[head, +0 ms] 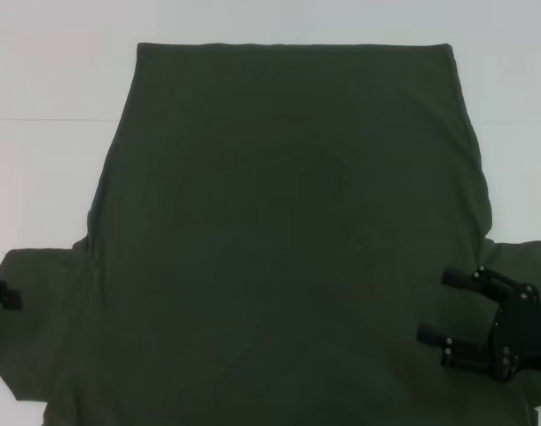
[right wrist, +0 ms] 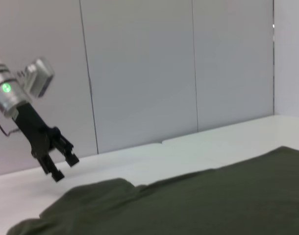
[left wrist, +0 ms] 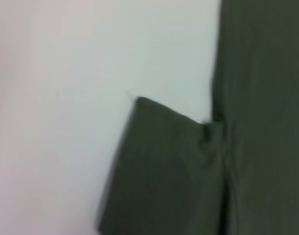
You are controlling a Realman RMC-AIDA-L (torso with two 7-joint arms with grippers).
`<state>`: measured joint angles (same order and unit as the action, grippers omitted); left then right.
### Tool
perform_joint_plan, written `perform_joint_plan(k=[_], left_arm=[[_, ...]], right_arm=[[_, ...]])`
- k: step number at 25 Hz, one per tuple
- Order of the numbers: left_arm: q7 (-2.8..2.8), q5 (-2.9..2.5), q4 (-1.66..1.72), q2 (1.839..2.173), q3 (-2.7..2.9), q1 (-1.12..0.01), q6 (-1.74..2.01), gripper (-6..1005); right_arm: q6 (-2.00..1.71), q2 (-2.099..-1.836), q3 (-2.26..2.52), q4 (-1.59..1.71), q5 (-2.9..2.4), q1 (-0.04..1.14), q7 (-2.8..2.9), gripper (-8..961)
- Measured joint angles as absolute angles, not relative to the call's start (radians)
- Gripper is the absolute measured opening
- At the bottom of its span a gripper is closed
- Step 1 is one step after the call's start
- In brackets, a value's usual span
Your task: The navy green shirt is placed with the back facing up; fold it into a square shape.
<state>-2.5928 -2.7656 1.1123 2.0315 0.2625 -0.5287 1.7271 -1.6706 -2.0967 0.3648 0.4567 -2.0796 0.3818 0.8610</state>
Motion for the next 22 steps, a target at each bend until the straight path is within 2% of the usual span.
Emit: perform_joint_plan(k=[22], left_arm=[[-2.662,-2.823,1.008,2.026,0.252,-0.536,1.601,861]], right_arm=[[-1.684,-2.095,0.368,0.463,-2.069,0.382,0.868,913]])
